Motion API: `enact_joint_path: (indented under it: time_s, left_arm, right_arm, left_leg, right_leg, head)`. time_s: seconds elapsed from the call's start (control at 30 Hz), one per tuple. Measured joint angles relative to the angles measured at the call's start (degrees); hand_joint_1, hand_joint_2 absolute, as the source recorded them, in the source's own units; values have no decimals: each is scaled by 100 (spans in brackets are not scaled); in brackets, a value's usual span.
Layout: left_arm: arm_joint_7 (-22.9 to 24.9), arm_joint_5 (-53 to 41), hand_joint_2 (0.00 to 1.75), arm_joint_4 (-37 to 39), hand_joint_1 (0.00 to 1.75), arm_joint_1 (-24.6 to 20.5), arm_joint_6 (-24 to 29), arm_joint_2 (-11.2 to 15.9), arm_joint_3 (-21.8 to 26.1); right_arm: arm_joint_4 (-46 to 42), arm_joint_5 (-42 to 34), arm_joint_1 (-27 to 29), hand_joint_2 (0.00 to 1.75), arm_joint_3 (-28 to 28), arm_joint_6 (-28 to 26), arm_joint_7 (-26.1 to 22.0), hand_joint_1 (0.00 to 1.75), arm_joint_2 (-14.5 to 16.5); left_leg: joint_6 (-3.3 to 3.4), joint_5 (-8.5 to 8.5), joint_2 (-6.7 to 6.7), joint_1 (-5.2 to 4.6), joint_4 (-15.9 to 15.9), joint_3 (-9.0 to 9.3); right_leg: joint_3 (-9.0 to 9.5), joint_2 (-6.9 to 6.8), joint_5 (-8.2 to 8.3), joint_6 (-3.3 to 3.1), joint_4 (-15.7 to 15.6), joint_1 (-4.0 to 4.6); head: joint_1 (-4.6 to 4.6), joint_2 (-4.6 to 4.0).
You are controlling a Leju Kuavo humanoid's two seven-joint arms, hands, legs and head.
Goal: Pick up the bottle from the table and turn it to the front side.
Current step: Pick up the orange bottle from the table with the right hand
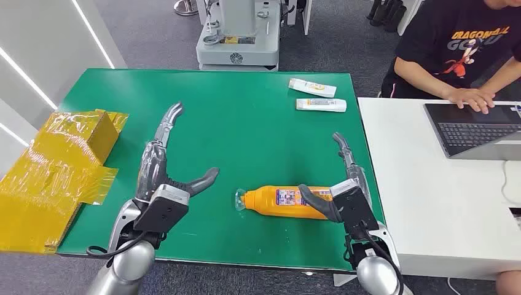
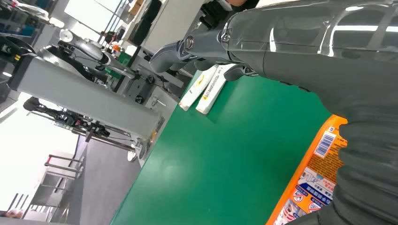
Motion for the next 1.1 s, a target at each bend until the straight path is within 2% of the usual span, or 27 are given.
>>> enact_joint_path:
  time_s: [0.1, 0.23, 0.53, 0.63, 0.73, 0.83, 0.93, 1.03, 1.1]
  left_arm:
    - [-76, 274, 175, 15, 0, 59, -118, -10, -9]
    - [-410, 1005, 175, 14, 0, 273, -270, -84, -9]
    - [-721, 1402, 175, 13, 0, 464, -286, -197, -9]
    - [-820, 1525, 175, 13, 0, 484, -279, -218, -8]
    - [-934, 1688, 175, 13, 0, 493, -255, -226, -9]
    - [-1009, 1808, 175, 14, 0, 520, -212, -238, -9]
    - [-1051, 1878, 175, 14, 0, 559, -189, -255, -9]
    - [-1098, 1937, 175, 14, 0, 577, -190, -259, -9]
    - [-1133, 1982, 175, 14, 0, 580, -190, -258, -9]
  right_arm:
    - [-61, 166, 37, 175, -51, 115, 145, 0, -24]
    - [-161, 336, 73, 175, -201, 346, 263, 0, -134]
    - [-183, 514, 40, 175, -404, 751, 231, 0, -393]
    - [-145, 569, -97, 175, -426, 1147, 259, 0, -569]
    - [91, 586, -596, 175, -436, 1944, 302, 0, -933]
    - [563, 521, -1376, 175, -439, 2836, 269, 0, -1343]
    - [1052, 374, -2143, 175, -370, 3615, 176, 0, -1626]
    - [1626, 161, -2956, 175, -68, 4475, 6, 0, -1901]
    - [2034, 82, -3494, 175, 233, 4814, -93, 0, -1995]
  left_leg:
    - [0, 0, 1, 0, 0, 0]
    - [0, 0, 0, -1, 0, -3]
    - [0, 0, -2, -1, 2, -4]
    - [0, 0, -1, -1, 2, -5]
    - [3, 2, 1, -1, 8, -8]
    - [12, 8, 0, -1, 20, -13]
    - [19, 13, -3, -1, 26, -20]
    - [20, 13, -5, -2, 30, -26]
    - [20, 13, -4, -1, 31, -28]
  right_leg:
    - [0, 1, 0, 0, 0, 0]
    - [-1, 0, 0, 1, 0, 0]
    - [0, -3, 0, 0, 0, 0]
    - [0, -2, 1, 0, 1, 0]
    - [0, 0, 8, 8, 1, -1]
    - [-1, -1, 14, 14, 2, -1]
    - [-1, -4, 19, 21, 3, -1]
    - [-3, -6, 23, 26, 5, -1]
    - [-3, -5, 24, 28, 6, -1]
  head:
    - [-1, 0]
    - [1, 1]
    - [1, 0]
    - [0, 0]
    - [-1, 0]
    - [1, 0]
    - [2, 0]
    - [2, 0]
    - [1, 1]
